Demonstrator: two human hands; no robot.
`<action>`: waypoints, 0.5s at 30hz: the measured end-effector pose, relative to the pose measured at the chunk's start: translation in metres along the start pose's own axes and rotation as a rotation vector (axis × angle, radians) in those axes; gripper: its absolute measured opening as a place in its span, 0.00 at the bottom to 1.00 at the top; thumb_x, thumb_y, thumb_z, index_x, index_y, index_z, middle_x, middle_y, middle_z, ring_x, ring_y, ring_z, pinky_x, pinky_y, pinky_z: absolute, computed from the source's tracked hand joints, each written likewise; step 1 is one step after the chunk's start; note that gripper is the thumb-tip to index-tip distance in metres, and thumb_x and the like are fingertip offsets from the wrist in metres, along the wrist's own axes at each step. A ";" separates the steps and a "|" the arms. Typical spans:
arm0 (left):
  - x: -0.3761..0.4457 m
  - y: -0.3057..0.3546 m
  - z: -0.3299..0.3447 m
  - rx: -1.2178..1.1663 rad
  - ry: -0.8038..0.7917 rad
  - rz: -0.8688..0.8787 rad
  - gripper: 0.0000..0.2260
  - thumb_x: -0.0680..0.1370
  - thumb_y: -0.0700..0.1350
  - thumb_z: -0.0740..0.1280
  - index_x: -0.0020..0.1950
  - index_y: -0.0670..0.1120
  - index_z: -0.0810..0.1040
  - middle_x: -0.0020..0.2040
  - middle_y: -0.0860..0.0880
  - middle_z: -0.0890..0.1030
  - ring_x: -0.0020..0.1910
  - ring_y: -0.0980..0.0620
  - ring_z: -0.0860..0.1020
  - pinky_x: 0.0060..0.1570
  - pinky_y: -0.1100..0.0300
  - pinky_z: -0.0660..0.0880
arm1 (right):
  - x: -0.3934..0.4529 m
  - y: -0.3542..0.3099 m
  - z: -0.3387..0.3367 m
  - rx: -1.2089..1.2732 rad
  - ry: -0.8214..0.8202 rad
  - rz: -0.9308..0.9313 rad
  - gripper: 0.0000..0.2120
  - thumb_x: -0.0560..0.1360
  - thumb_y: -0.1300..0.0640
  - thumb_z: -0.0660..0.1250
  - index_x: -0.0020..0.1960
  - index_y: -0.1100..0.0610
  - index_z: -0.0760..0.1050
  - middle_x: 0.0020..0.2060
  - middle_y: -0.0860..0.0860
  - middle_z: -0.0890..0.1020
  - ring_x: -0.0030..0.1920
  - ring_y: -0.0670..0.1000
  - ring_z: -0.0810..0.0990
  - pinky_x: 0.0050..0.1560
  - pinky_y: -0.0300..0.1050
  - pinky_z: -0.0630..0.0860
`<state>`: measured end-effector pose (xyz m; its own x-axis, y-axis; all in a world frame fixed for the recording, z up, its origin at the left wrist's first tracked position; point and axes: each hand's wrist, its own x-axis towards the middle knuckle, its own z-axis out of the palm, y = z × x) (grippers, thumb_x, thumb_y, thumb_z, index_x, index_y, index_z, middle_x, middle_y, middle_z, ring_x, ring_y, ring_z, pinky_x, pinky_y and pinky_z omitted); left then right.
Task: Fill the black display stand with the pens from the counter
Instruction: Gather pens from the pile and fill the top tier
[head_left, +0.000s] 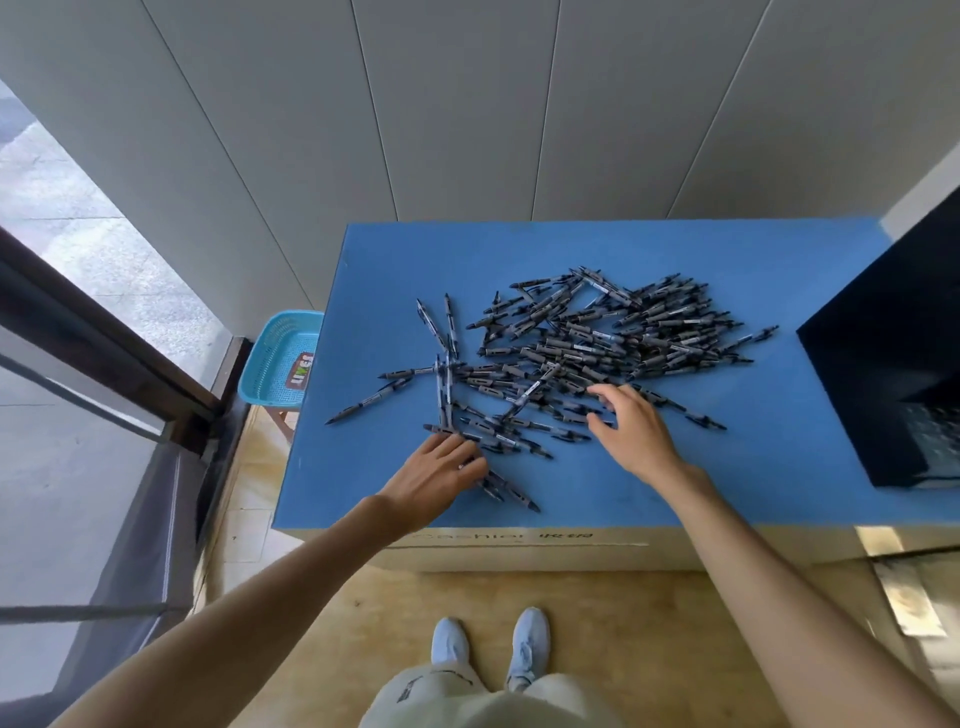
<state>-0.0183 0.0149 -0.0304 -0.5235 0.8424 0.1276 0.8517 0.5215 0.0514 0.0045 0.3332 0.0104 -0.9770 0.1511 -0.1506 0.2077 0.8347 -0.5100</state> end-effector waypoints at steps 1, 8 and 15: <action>0.002 0.004 0.003 -0.024 -0.004 0.028 0.07 0.81 0.42 0.69 0.57 0.50 0.74 0.58 0.50 0.77 0.55 0.48 0.74 0.54 0.56 0.70 | -0.001 0.000 0.001 0.002 0.004 0.005 0.19 0.80 0.51 0.65 0.71 0.50 0.71 0.59 0.50 0.75 0.59 0.52 0.76 0.57 0.51 0.76; 0.012 0.010 0.010 0.010 0.002 0.115 0.08 0.81 0.41 0.66 0.61 0.45 0.75 0.53 0.48 0.76 0.51 0.47 0.74 0.55 0.54 0.73 | -0.005 0.002 0.001 -0.006 0.028 0.028 0.20 0.81 0.52 0.65 0.72 0.51 0.71 0.62 0.50 0.76 0.62 0.52 0.76 0.59 0.51 0.76; 0.012 0.015 0.010 0.155 -0.048 0.195 0.12 0.82 0.38 0.52 0.57 0.39 0.73 0.50 0.43 0.75 0.49 0.45 0.73 0.51 0.52 0.76 | -0.007 0.001 0.004 -0.015 0.032 0.041 0.20 0.81 0.53 0.65 0.72 0.52 0.71 0.62 0.50 0.76 0.62 0.52 0.76 0.59 0.51 0.76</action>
<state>-0.0123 0.0338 -0.0384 -0.3532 0.9327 0.0727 0.9249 0.3598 -0.1224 0.0120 0.3311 0.0077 -0.9687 0.2018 -0.1443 0.2472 0.8351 -0.4915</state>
